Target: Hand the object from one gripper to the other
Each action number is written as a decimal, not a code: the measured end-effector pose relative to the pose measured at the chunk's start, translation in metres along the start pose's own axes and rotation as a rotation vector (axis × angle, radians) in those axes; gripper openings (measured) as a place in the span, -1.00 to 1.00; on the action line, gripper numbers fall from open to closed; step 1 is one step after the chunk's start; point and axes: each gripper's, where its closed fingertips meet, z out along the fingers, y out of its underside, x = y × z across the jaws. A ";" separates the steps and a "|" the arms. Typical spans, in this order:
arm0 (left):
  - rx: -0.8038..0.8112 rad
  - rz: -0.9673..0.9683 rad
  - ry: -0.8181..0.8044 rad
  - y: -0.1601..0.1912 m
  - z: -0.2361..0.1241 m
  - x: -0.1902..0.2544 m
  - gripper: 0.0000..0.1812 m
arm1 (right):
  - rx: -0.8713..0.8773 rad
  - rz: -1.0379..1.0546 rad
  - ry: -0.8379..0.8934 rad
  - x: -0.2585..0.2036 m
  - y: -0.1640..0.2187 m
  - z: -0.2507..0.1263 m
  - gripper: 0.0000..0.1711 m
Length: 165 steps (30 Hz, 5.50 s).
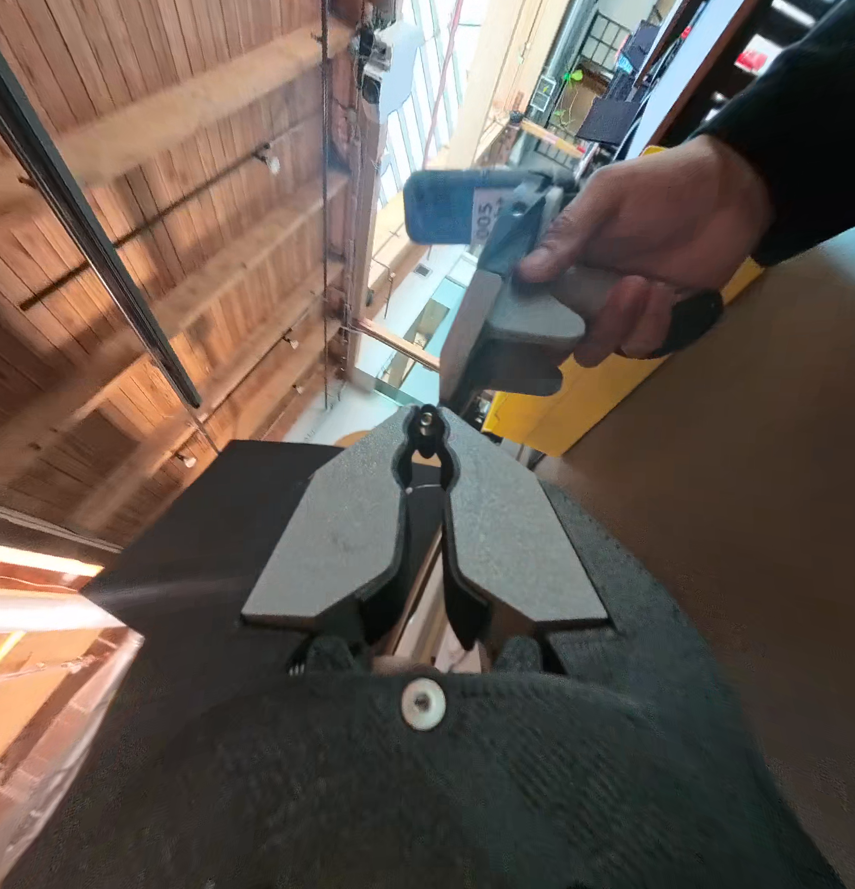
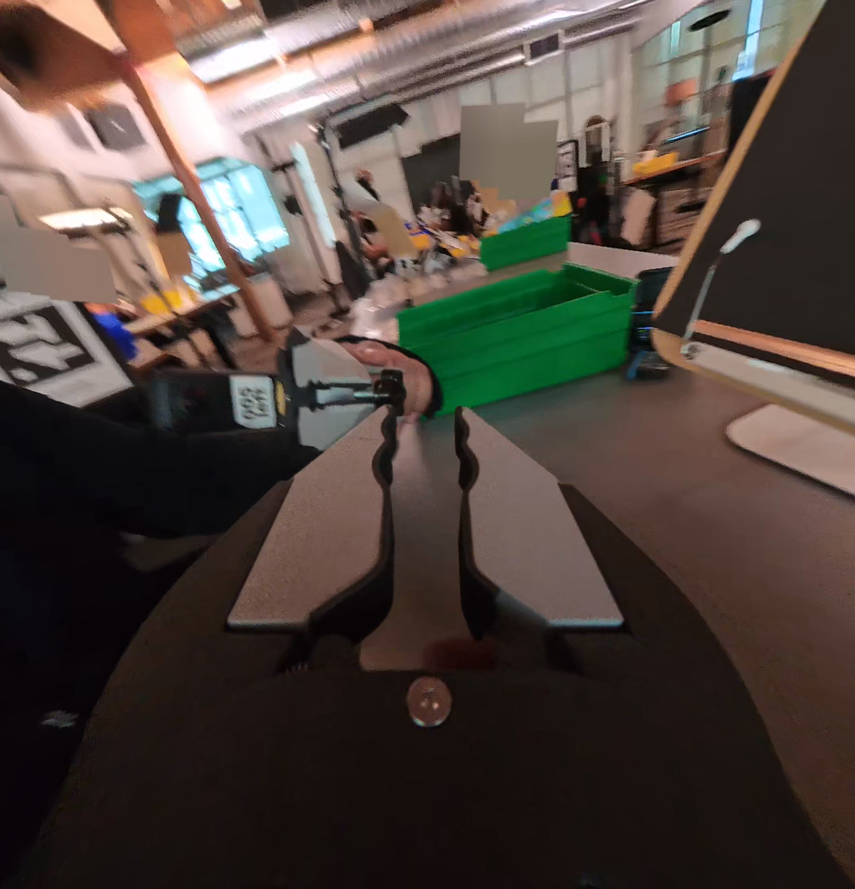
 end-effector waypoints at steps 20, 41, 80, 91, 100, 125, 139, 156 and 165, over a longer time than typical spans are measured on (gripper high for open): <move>0.153 -0.185 0.000 -0.027 0.003 0.004 -0.95 | 0.044 0.121 -0.357 -0.049 -0.002 0.006 -0.80; -0.161 -1.321 0.354 0.053 0.018 0.028 -0.45 | -0.397 -1.200 0.729 0.042 0.021 0.007 -0.80; -0.085 -0.124 0.161 0.027 0.008 0.029 -0.75 | -0.195 -0.130 -0.056 -0.021 0.038 0.014 -0.58; -0.188 0.061 0.076 0.035 0.014 0.030 -0.75 | -0.162 0.024 -0.020 -0.005 0.037 0.021 -0.78; -0.257 -0.586 0.266 0.063 0.010 0.041 -0.73 | -0.353 -0.732 0.616 0.056 0.026 -0.009 -0.78; -0.165 -0.801 0.300 0.045 0.008 0.024 -1.00 | -0.377 -0.888 0.552 0.035 0.044 0.015 -0.75; -0.375 -0.986 0.049 0.111 -0.011 -0.023 -1.00 | -0.455 -0.262 0.408 0.068 0.089 0.008 -0.75; -1.269 -0.765 0.103 0.251 -0.080 -0.038 -0.51 | -0.512 -0.290 0.474 0.076 0.101 0.013 -0.73; -1.473 -0.782 -0.010 0.334 -0.077 -0.019 -0.45 | -0.481 -0.299 0.467 0.071 0.092 0.013 -0.73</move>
